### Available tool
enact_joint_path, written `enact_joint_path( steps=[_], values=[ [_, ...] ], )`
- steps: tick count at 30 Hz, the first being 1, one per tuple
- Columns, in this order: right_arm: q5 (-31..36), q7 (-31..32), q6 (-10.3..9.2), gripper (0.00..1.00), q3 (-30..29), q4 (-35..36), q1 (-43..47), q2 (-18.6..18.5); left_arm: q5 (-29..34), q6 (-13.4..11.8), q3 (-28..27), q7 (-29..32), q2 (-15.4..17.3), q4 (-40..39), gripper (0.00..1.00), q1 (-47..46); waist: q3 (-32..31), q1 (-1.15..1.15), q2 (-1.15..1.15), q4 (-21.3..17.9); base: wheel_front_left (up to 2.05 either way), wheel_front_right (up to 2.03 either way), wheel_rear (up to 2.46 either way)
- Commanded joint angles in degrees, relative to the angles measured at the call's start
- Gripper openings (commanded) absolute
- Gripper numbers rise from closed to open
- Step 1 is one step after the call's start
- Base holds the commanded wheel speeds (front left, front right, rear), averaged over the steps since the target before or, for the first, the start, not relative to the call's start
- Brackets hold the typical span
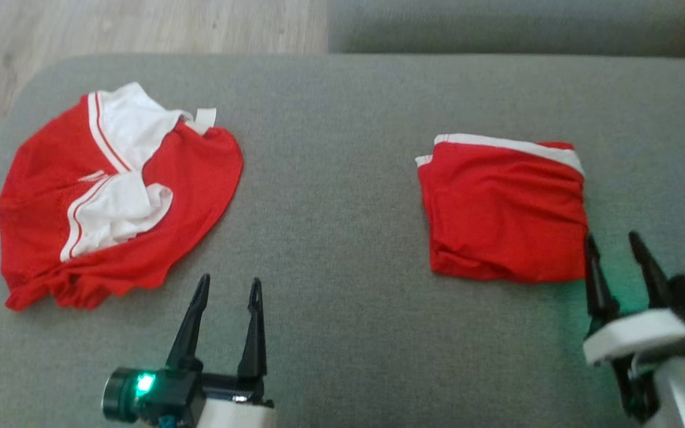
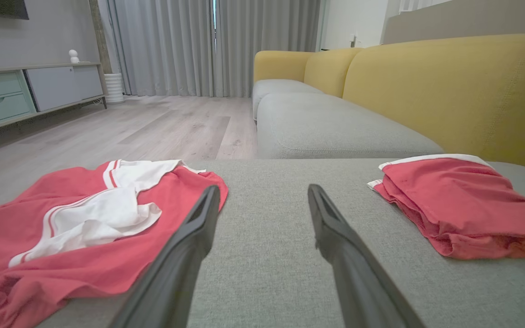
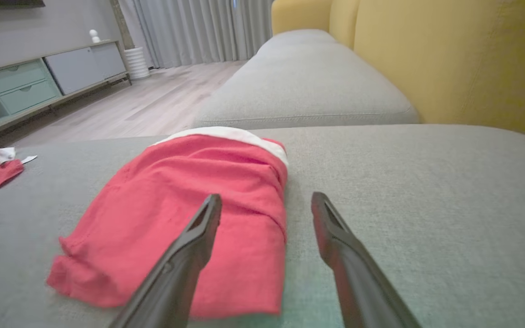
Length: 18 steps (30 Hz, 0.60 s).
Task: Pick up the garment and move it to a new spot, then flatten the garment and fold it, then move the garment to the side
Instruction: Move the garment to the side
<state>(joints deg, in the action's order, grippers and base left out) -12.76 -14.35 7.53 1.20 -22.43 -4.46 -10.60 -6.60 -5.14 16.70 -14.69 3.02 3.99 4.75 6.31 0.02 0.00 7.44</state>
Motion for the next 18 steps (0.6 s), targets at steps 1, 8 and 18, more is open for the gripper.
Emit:
enact_joint_path(
  steps=[1, 8, 18],
  values=[
    [-1.1, -0.1, -0.04, 1.0, 1.1, -0.1, -3.7, -1.5, -0.4, -0.5, -1.2, -0.3, -0.1, -2.0, 1.0, -2.4, 2.1, -0.02, 0.0, 0.6, 0.0, 0.0, 0.0],
    [-3.4, 5.9, -0.04, 1.0, 2.1, -10.3, -13.8, -4.0, -0.9, -1.2, 0.8, -0.3, -0.1, -1.3, 1.0, -5.2, 5.7, -0.02, 0.0, 1.7, 0.0, 0.0, 0.0],
    [-10.9, 12.3, -0.04, 0.0, 10.0, -16.2, -19.4, -5.3, -1.1, -2.2, 2.3, -0.3, -0.1, -0.9, 1.0, -7.1, 7.6, -0.02, 0.0, 0.8, 0.0, 0.0, 0.0]
  ],
)
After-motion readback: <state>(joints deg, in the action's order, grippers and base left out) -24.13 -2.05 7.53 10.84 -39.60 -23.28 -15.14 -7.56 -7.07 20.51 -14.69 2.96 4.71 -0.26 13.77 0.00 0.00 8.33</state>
